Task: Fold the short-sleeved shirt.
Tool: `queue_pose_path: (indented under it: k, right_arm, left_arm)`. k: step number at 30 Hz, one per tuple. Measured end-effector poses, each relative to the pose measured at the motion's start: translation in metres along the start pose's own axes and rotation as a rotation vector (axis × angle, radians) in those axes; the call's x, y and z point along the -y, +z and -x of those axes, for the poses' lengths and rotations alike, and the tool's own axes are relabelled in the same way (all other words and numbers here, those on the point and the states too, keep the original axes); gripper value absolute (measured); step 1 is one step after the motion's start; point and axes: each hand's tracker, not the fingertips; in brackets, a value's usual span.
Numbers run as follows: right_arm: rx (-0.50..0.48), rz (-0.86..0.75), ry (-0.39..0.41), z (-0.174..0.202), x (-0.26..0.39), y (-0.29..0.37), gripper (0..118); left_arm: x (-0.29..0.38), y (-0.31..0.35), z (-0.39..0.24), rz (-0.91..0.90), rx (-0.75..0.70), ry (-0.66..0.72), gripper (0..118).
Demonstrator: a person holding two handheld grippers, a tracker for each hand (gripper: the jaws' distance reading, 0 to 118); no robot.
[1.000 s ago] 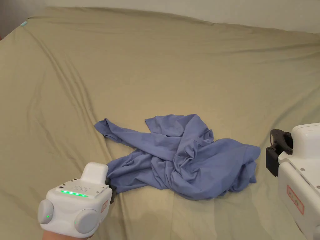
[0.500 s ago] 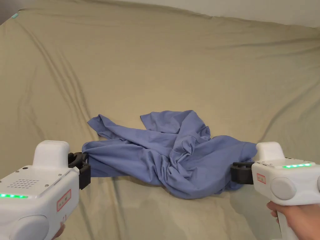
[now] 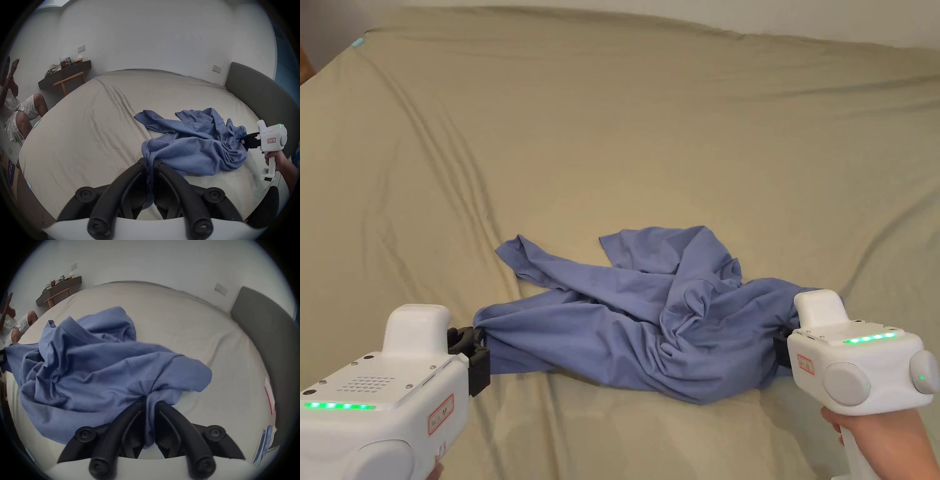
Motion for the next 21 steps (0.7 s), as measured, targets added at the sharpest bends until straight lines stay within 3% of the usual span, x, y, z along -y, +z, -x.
queue_pose_path:
  k: [8, 12, 15, 21]
  right_arm:
    - [0.026, -0.333, -0.294, -0.081, -0.009, 0.070, 6]
    - [0.065, -0.511, -0.387, -0.115, -0.013, 0.126, 6]
    - [0.089, -0.649, -0.404, -0.134, -0.018, 0.162, 6]
    - [0.200, -0.886, -0.361, -0.167, -0.030, 0.226, 6]
  left_arm:
    - [-0.047, 0.040, 0.011, -0.176, -0.002, 0.062, 5]
    - [-0.088, 0.074, 0.016, -0.322, 0.013, 0.123, 5]
    - [-0.121, 0.104, 0.009, -0.419, 0.051, 0.150, 5]
    - [-0.173, 0.152, -0.004, -0.602, 0.056, 0.110, 5]
